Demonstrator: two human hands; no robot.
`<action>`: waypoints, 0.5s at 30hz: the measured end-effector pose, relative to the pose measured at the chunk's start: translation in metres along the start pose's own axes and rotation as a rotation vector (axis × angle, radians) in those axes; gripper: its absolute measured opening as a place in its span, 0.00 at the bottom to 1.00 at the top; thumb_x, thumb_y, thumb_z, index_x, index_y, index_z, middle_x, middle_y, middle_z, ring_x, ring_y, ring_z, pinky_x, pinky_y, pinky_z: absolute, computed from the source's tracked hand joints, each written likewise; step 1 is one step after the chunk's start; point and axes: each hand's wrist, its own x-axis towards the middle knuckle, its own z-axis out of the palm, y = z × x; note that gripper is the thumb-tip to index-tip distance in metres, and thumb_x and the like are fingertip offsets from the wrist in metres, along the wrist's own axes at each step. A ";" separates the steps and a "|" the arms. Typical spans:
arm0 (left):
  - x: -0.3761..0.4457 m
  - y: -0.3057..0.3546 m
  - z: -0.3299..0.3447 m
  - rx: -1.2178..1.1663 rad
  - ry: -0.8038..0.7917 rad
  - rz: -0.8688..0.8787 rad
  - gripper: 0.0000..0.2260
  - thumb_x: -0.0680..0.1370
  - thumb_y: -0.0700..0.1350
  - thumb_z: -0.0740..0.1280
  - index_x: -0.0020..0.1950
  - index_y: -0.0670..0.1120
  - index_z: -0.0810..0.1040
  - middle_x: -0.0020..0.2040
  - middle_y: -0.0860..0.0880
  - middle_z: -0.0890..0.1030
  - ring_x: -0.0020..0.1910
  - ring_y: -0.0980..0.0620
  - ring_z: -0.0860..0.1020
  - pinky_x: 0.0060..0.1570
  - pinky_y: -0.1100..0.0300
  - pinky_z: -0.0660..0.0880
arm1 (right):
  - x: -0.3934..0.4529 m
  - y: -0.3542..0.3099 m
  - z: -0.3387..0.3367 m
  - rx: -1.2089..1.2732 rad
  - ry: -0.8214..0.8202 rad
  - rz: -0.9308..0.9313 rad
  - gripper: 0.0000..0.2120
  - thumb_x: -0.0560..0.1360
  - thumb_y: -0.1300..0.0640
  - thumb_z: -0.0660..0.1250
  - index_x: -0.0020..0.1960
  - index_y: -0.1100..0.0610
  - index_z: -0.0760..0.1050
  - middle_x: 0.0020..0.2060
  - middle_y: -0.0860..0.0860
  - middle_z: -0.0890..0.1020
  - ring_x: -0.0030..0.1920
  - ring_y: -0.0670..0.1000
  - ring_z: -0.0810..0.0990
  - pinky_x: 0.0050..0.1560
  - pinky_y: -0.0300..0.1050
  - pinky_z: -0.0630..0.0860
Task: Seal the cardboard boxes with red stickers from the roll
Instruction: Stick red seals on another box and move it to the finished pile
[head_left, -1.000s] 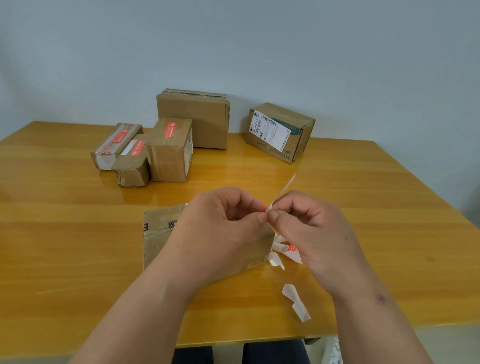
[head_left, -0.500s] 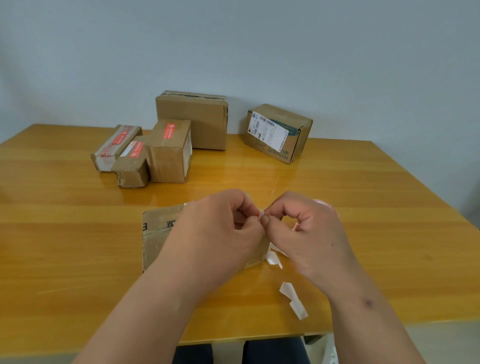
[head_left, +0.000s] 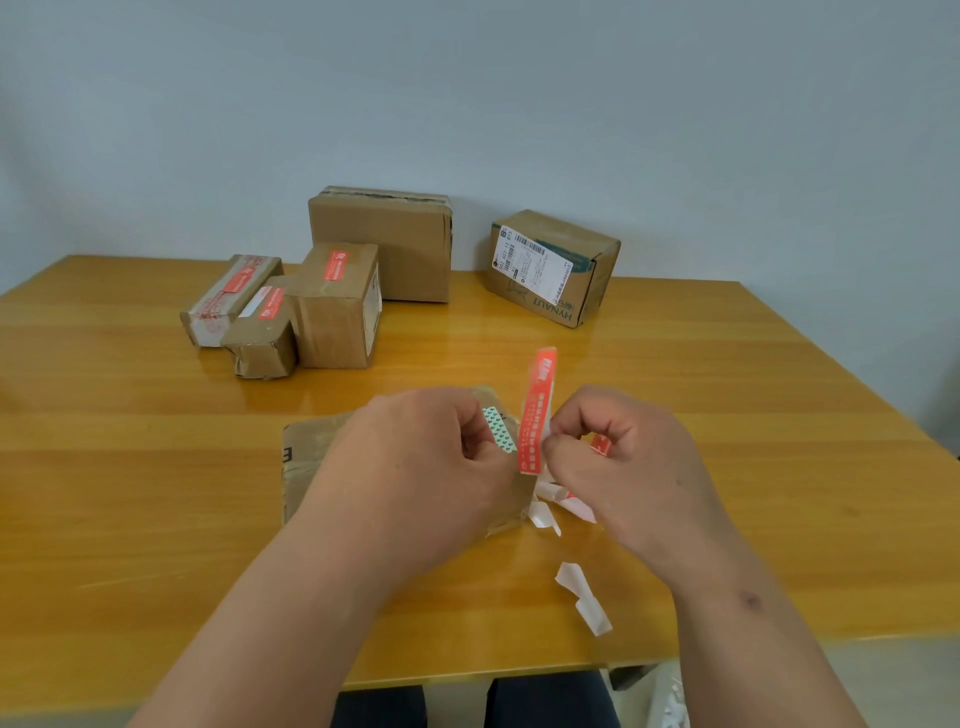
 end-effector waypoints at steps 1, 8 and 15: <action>0.000 0.000 -0.001 -0.019 -0.006 -0.007 0.11 0.67 0.55 0.61 0.35 0.50 0.78 0.31 0.56 0.79 0.34 0.58 0.78 0.29 0.61 0.75 | 0.000 0.000 -0.002 0.011 0.004 0.013 0.06 0.68 0.58 0.67 0.33 0.56 0.76 0.34 0.46 0.79 0.30 0.43 0.73 0.30 0.30 0.68; 0.000 0.002 0.006 -0.151 -0.070 0.054 0.08 0.73 0.55 0.68 0.36 0.53 0.80 0.31 0.62 0.79 0.30 0.64 0.75 0.26 0.72 0.68 | 0.000 -0.006 -0.003 -0.027 -0.003 -0.032 0.06 0.70 0.57 0.67 0.35 0.56 0.78 0.36 0.40 0.79 0.34 0.37 0.74 0.34 0.28 0.68; 0.002 0.000 0.008 -0.133 -0.057 0.036 0.07 0.71 0.50 0.66 0.36 0.51 0.80 0.31 0.56 0.79 0.25 0.61 0.71 0.24 0.69 0.66 | -0.001 -0.005 -0.004 -0.048 -0.034 -0.058 0.07 0.70 0.55 0.67 0.35 0.56 0.77 0.35 0.43 0.79 0.35 0.40 0.74 0.34 0.29 0.68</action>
